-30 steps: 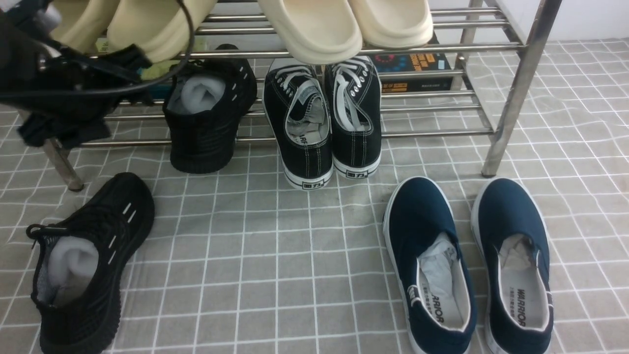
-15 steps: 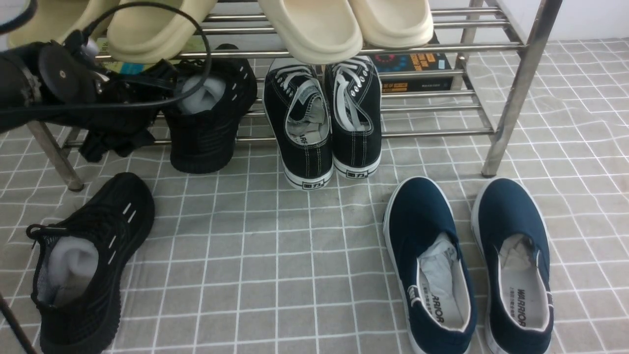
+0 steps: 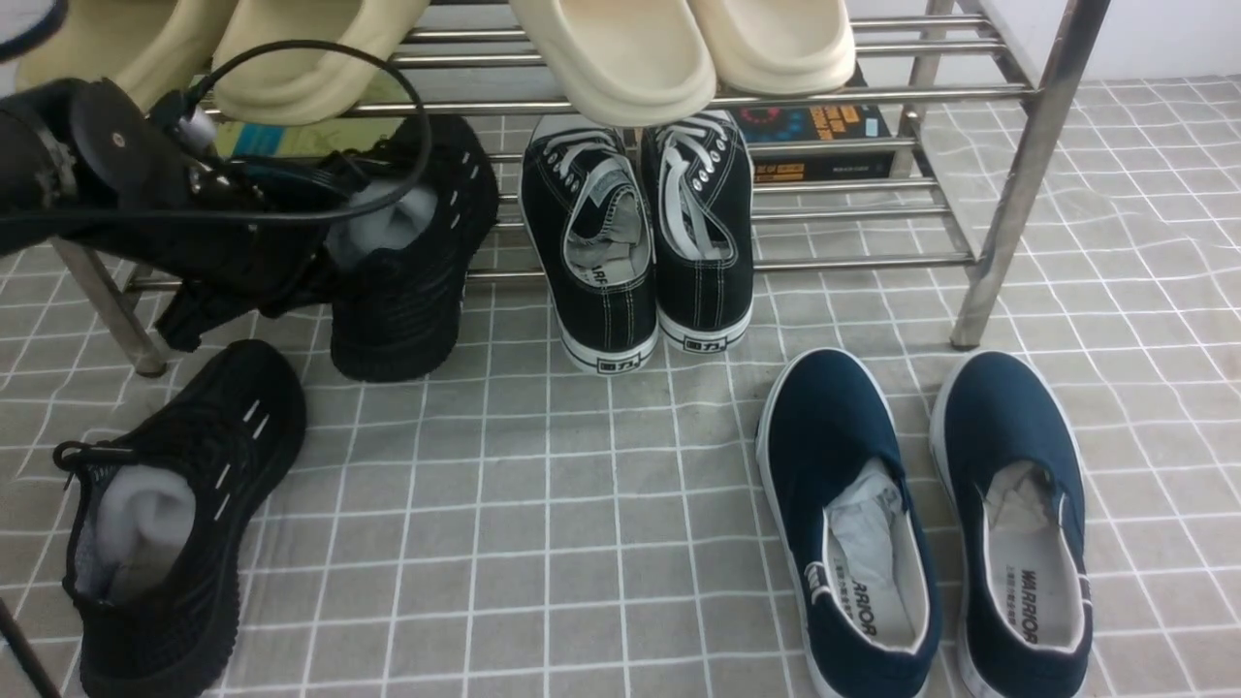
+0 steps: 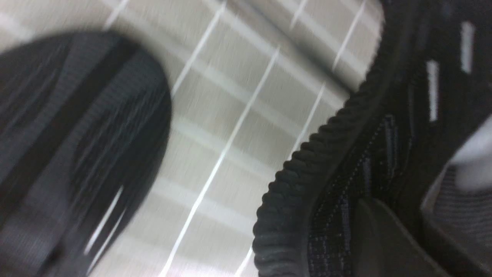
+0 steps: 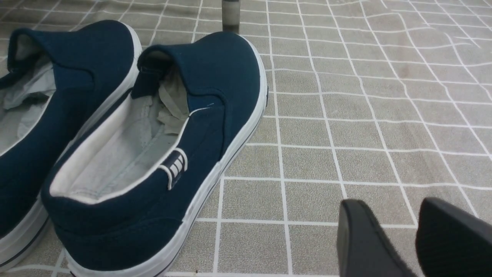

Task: Take the shoes off the shelf with your hand from the grey coffee tablecloth.
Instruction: 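Set the held shoe down on the floor in front of the rack with the left gripper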

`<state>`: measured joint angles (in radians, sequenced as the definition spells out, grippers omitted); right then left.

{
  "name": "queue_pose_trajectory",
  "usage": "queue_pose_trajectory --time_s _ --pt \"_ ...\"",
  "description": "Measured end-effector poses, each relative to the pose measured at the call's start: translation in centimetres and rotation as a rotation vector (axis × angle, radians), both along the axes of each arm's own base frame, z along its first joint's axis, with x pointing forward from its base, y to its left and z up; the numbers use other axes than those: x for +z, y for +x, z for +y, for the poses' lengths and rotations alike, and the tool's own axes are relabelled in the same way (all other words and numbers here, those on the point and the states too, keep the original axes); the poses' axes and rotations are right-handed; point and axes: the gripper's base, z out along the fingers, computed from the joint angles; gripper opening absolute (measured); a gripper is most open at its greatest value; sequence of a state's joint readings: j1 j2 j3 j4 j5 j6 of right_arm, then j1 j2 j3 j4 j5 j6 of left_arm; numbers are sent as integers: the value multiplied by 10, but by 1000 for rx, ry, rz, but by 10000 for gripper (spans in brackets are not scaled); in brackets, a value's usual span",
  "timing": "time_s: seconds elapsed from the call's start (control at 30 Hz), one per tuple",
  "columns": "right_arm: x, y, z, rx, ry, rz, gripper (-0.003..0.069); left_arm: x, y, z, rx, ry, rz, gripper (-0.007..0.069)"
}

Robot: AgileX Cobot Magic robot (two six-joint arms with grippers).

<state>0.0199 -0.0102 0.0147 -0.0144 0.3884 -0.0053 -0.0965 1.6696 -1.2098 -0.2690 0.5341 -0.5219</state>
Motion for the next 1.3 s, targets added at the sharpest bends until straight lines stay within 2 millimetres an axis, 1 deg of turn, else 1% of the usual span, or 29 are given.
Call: queue_pose_trajectory --time_s 0.03,0.07,0.1,0.13,0.17,0.2,0.23,0.27,0.33,0.37,0.4,0.43,0.53,0.57,0.7,0.87,1.0,1.13,1.27,1.3 --pt "0 0 0 0 -1 0 239 5 -7 0 -15 4 30 25" --pt "0 0 0 0 -1 0 239 5 -9 0 -20 5 43 25" --pt "0 0 0 0 -1 0 239 12 -19 0 -36 13 72 25" --pt "0 0 0 0 -1 0 239 12 -22 0 -36 13 82 25" --pt "0 0 0 0 -1 0 239 14 -33 2 -39 19 94 25" --pt "0 0 0 0 -1 0 239 17 -36 2 -38 19 87 25" --pt "0 0 0 0 -1 0 239 18 -45 3 -37 22 91 25" --pt "0 0 0 0 -1 0 239 17 -60 5 -29 25 101 25" --pt "0 0 0 0 -1 0 239 12 -76 7 -22 25 121 25" --pt "0 0 0 0 -1 0 239 10 -88 8 -17 23 128 25" --pt "0 0 0 0 -1 0 239 10 -90 9 -16 23 130 25" --pt "0 0 0 0 -1 0 239 1 -107 10 -10 24 154 25" --pt "0 0 0 0 -1 0 239 -5 -118 12 -4 23 163 26" --pt "0 0 0 0 -1 0 239 -11 -128 13 1 22 168 26" --pt "0 0 0 0 -1 0 239 -20 -137 14 4 22 194 26" --pt "0 0 0 0 -1 0 239 -32 -144 14 8 23 225 31" --pt "0 0 0 0 -1 0 239 -33 -145 15 4 28 227 52" --pt "0 0 0 0 -1 0 239 -29 -149 16 -22 50 216 157" --pt "0 0 0 0 -1 0 239 -12 -159 18 -61 86 137 298" --pt "0 0 0 0 -1 0 239 -11 -160 18 -64 90 132 304"
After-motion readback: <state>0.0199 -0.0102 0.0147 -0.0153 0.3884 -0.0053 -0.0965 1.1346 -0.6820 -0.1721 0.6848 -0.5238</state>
